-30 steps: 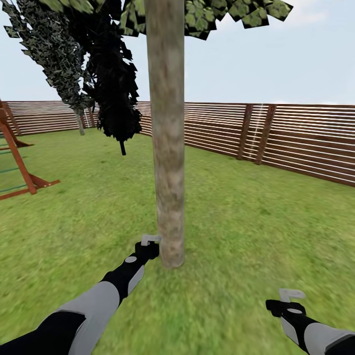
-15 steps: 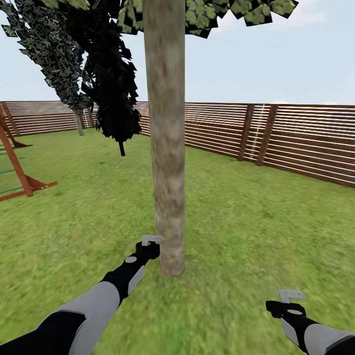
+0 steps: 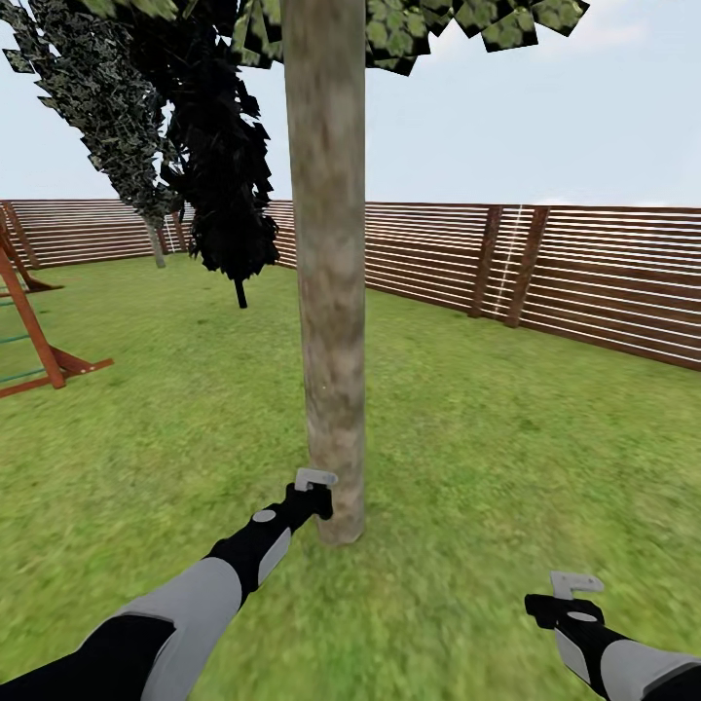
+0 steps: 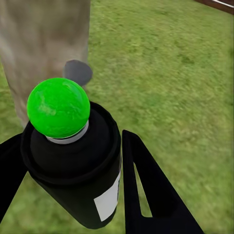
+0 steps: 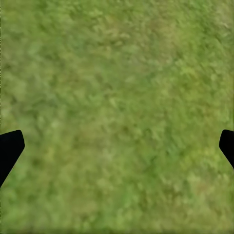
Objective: In the garden, pick up the pesticide atomizer on the floor and spray pesticide onto both trees until each tree trunk is fully covered.
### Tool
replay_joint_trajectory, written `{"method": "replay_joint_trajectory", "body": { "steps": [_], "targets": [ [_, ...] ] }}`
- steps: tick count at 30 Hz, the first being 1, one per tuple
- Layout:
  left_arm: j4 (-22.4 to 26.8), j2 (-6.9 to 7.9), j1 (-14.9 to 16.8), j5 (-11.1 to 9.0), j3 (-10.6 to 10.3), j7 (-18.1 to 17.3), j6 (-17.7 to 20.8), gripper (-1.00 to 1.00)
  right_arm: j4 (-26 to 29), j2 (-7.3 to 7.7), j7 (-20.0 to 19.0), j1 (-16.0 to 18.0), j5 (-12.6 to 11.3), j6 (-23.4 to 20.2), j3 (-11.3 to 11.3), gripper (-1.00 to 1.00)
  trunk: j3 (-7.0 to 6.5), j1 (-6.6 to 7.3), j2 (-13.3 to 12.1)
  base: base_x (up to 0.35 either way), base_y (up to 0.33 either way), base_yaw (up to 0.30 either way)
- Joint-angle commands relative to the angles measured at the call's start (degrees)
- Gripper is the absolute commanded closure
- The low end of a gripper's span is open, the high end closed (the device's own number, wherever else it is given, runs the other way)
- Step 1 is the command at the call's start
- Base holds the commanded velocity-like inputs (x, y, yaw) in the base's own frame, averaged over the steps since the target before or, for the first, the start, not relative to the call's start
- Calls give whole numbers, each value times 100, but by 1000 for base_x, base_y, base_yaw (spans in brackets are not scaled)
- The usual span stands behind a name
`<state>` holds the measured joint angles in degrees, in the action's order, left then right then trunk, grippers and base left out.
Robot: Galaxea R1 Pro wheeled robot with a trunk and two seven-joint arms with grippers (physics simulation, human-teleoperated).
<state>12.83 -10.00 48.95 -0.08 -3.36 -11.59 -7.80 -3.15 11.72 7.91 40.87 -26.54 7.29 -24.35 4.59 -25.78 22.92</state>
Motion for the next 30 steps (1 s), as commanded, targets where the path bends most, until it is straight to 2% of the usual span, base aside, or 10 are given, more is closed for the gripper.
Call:
{"method": "replay_joint_trajectory", "body": {
  "steps": [1, 30],
  "targets": [
    [1, 0, 0, -1, 1, -1, -1, 100, -1, -2, 0, 0, 0, 1, 0, -100, 0, 0, 0, 0, 0, 0],
    [33, 0, 0, -10, 28, 113, 6, 100, 0, -3, 0, 0, 0, 0, 0, -100, 0, 0, 0, 16, -9, 0]
  ]
}}
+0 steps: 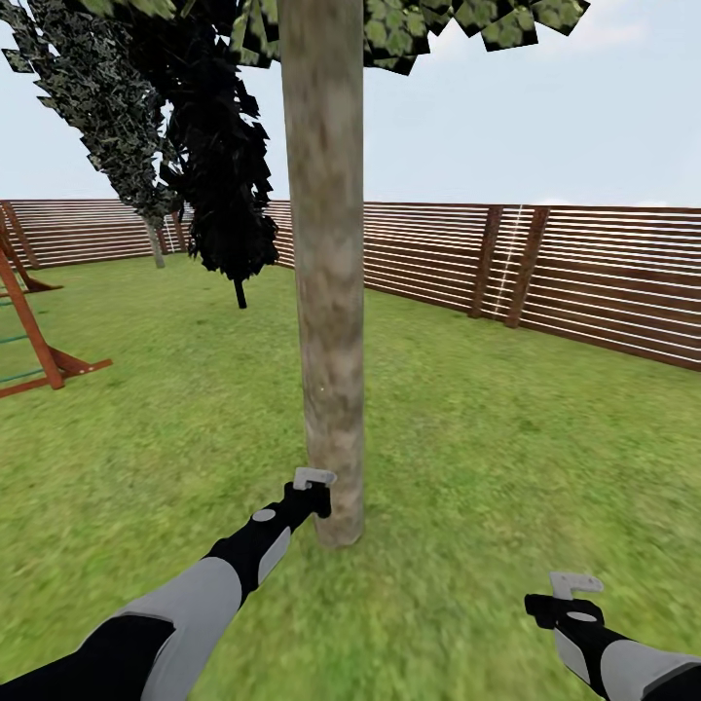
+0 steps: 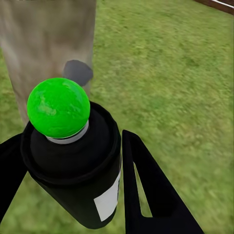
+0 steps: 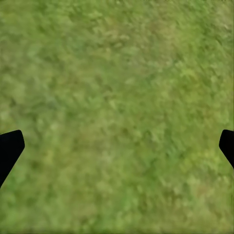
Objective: In the garden, pick up the pesticide atomizer on the floor and spray pesticide onto both trees until each tree trunk is fully covered.
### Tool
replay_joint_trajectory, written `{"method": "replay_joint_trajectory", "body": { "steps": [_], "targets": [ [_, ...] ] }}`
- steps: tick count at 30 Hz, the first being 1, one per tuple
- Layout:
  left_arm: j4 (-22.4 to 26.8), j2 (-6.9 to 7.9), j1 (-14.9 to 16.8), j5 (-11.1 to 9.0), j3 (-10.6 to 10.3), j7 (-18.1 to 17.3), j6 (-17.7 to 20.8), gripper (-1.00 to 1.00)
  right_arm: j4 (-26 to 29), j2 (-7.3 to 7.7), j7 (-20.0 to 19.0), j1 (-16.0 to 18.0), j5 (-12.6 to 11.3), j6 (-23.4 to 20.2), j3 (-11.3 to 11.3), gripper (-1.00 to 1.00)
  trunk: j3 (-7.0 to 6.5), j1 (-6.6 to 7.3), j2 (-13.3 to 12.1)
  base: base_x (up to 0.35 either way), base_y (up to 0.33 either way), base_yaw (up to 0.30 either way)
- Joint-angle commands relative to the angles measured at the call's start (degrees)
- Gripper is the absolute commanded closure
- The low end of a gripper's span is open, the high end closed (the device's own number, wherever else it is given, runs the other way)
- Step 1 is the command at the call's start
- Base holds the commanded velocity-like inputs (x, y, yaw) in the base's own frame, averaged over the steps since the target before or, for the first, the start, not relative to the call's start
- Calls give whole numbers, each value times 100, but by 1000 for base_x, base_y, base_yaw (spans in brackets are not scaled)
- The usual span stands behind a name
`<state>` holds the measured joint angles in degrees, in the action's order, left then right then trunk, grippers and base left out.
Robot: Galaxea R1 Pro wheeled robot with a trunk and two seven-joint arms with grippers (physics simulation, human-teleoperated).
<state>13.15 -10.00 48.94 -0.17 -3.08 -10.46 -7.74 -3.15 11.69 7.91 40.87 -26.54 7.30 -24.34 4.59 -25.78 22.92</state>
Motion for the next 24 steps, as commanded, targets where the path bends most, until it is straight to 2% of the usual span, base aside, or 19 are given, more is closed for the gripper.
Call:
{"method": "replay_joint_trajectory", "body": {
  "steps": [1, 15, 19, 24],
  "targets": [
    [0, 0, 1, -1, 0, 1, 0, 100, -1, 0, 0, 0, 0, 0, 0, -100, 0, 0, 0, 24, -1, 0],
    [9, 0, -2, -1, 14, 1, -8, 100, -1, 2, 0, 0, 0, 0, 0, -100, 0, 0, 0, 38, 0, 0],
    [12, 126, -2, -8, 25, -4, -8, 100, -1, 0, 0, 0, 0, 0, 0, -100, 0, 0, 0, 0, 0, 0],
    [12, 166, -4, -16, 26, -8, -8, 100, -1, 0, 0, 0, 0, 0, 0, -100, 0, 0, 0, 0, 0, 0]
  ]
}}
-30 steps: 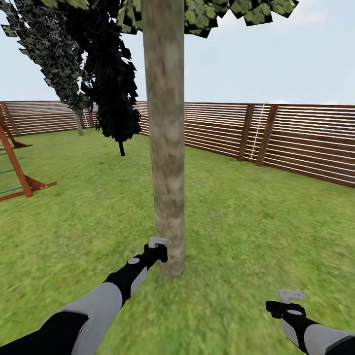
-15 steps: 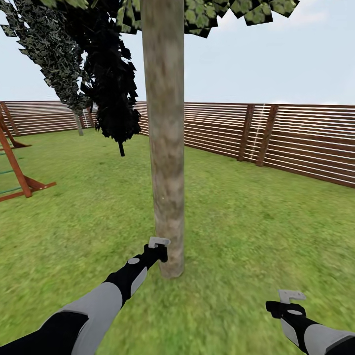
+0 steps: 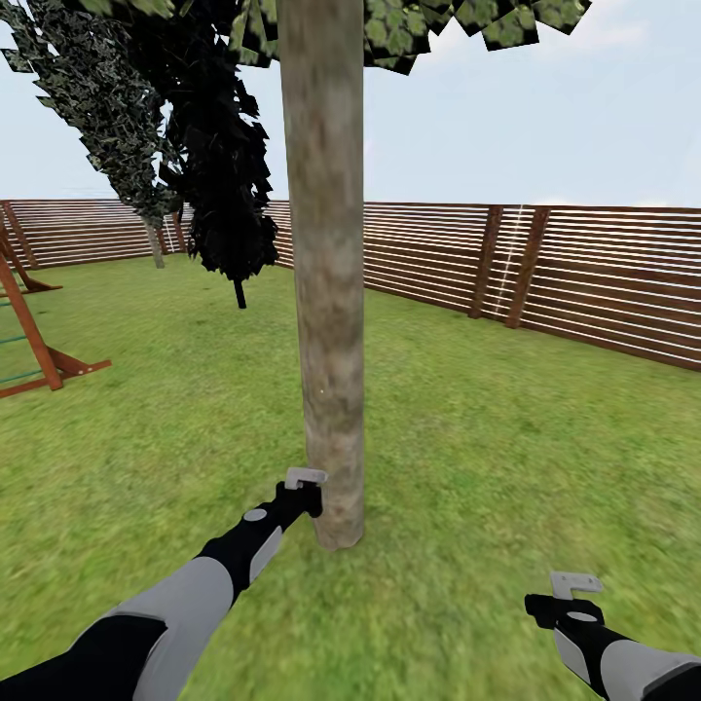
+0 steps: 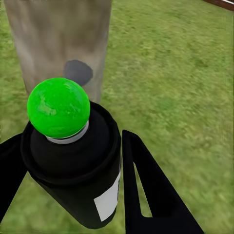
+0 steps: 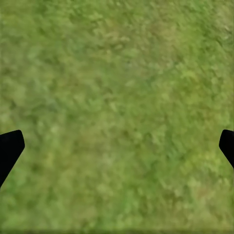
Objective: In the garden, pick up the pesticide atomizer on the floor and spray pesticide onto both trees until each tree trunk is fully covered.
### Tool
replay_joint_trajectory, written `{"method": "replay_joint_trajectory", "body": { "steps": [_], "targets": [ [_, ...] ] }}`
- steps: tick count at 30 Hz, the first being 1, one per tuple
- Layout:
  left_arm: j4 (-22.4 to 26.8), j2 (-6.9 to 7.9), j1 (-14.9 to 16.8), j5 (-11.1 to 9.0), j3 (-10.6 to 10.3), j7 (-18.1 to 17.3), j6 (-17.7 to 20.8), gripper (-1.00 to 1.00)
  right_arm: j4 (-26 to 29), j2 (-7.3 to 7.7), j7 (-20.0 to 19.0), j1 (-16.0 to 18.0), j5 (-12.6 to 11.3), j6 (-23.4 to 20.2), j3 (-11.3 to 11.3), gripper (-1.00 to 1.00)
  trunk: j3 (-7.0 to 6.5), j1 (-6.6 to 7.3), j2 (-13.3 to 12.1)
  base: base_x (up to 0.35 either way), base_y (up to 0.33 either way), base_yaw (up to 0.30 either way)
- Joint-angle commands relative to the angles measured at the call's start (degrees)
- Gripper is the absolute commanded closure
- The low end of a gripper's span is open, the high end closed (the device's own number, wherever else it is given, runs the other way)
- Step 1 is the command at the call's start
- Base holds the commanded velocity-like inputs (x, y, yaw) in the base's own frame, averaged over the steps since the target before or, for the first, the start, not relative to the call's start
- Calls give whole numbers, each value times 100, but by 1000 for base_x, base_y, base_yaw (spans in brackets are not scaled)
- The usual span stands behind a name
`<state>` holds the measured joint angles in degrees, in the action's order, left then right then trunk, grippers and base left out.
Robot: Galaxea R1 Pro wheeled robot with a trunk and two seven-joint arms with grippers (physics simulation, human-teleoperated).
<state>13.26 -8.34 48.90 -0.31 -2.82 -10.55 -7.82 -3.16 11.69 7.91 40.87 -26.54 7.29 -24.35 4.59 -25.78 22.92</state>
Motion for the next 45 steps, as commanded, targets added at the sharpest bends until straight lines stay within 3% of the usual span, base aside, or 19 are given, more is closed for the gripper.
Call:
{"method": "replay_joint_trajectory", "body": {
  "steps": [1, 7, 9, 10, 12, 14, 17, 21, 23, 26, 27, 30, 32, 35, 38, 41, 43, 45],
  "targets": [
    [1, 0, -1, -2, -1, 0, 0, 100, 0, 0, 0, 0, 0, 0, 0, -100, 0, 0, 0, 0, 0, 0],
    [68, -3, 3, -14, -29, -9, 23, 100, 0, 0, 0, -7, 0, 0, 2, -100, 0, 0, 0, 0, 0, 0],
    [442, 16, 5, -13, -29, -15, 725, 100, 0, 0, 0, -8, 0, 0, 1, -100, 0, 0, 0, 0, 0, 0],
    [1004, 120, 2, -13, -6, -16, 1487, 100, 0, 0, -4, -10, 0, 0, 0, -100, 0, 0, 0, 0, 0, 0],
    [1951, 326, 0, -14, 22, -19, 2322, 100, 0, 0, -7, -26, 0, 0, 1, -100, 0, 0, 0, 0, 0, 0],
    [2362, 409, 2, -17, 204, -26, 2651, 100, 0, -6, -5, -38, 0, 0, 0, -100, 0, 0, 0, 0, 0, 0],
    [2520, 503, 2, -21, 581, -46, 2764, 100, 1, -9, -8, -43, 0, 0, 0, -100, 0, 0, 0, 0, 0, 0],
    [2896, 564, 4, -22, 637, -52, 3401, 100, 0, -9, -9, -44, 0, 0, 0, -100, 0, 0, 0, 0, 0, 0],
    [3323, 563, 1, -22, 620, -52, 3968, 100, 0, -9, -9, -44, 47, 0, 0, -100, 0, 0, 0, 0, 0, 0],
    [4048, 521, 5, -22, 610, -53, 4639, 100, 0, -9, -8, -44, 100, -4, 0, -100, 0, 0, 0, 0, 0, 0],
    [4426, 493, 5, -22, 609, -47, 5195, 100, 0, -9, -8, -44, 108, -7, 0, -100, 0, 0, 0, 0, 0, 0],
    [4944, 476, 5, -22, 608, -54, 5785, 100, 1, -27, -6, -44, 136, -33, -9, -100, 0, 0, 0, 0, 0, 0],
    [5351, 407, 5, -27, 593, -68, 6259, 100, 0, -96, -2, -44, 280, -52, -15, -100, 0, 0, 0, 0, 0, 0],
    [5598, 255, 43, -17, 575, -91, 6470, 100, 5, -157, -2, -44, 495, -176, -17, -100, 0, 0, 0, 0, 0, 0],
    [6032, 139, 78, -21, 573, -99, 6511, 100, 11, -173, -1, -44, 529, -507, -18, -100, 0, 0, 0, 0, 0, 0],
    [6139, 104, 212, -21, 567, -100, 6519, 100, 15, -175, 0, -44, 534, -561, -18, -100, 0, 0, 0, 0, 0, 0],
    [6079, -50, 454, -16, 565, -100, 6521, 100, 8, -176, -1, -46, 531, -435, -11, -100, 0, 0, 0, 0, 0, 0],
    [5561, -161, 804, -14, 564, -97, 6521, 100, 2, -178, 0, -227, 527, -273, -10, -100, 0, 0, 0, 0, 0, 0]
  ]
}}
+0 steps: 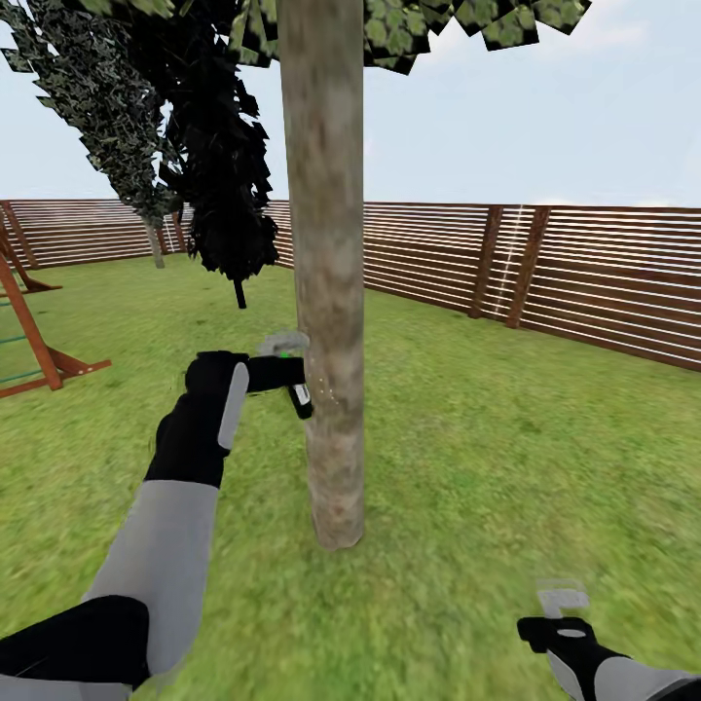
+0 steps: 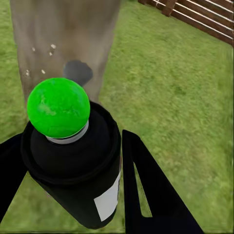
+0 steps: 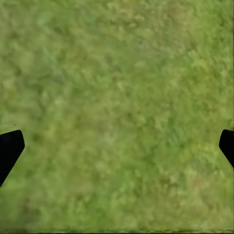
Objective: In the garden, pick up the pesticide atomizer on the floor and spray pesticide onto both trees until each tree trunk is fully covered.
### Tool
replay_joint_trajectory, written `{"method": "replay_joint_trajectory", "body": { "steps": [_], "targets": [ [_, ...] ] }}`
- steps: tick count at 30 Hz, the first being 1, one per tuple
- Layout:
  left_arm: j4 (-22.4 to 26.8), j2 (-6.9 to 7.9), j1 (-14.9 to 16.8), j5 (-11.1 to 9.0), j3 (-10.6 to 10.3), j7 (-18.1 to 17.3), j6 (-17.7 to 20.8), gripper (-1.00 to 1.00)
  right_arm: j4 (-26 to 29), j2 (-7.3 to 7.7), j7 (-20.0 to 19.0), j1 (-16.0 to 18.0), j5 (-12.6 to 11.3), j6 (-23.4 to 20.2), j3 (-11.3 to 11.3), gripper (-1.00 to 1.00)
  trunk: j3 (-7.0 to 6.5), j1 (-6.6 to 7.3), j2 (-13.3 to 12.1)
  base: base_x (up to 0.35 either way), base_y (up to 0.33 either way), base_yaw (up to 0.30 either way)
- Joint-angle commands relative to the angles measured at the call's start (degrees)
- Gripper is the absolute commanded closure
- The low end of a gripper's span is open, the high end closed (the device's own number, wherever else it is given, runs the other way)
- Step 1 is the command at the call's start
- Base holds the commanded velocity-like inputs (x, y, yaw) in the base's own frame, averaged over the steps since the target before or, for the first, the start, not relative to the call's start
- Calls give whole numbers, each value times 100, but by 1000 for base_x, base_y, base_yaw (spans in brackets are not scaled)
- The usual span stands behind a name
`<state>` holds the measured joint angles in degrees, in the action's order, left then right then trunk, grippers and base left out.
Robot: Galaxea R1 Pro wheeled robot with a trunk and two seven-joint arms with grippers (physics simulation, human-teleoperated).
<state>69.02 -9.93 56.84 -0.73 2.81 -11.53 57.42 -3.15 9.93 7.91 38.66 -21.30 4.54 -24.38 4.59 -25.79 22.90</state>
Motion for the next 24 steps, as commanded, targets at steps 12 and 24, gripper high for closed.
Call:
{"method": "replay_joint_trajectory", "body": {
  "steps": [12, 24],
  "targets": [
    [-1089, -7, 1640, -338, 0, -7, 14, 100, -1, -148, 0, -180, 3, 82, -6, -100, 0, 1, 2, 0, 0, 0],
    [-2848, -7, 3545, -343, 0, -578, 25, 100, -1, -140, 0, -180, 7, 82, -6, -100, 0, 1, 2, 0, 0, 0]
  ]
}}
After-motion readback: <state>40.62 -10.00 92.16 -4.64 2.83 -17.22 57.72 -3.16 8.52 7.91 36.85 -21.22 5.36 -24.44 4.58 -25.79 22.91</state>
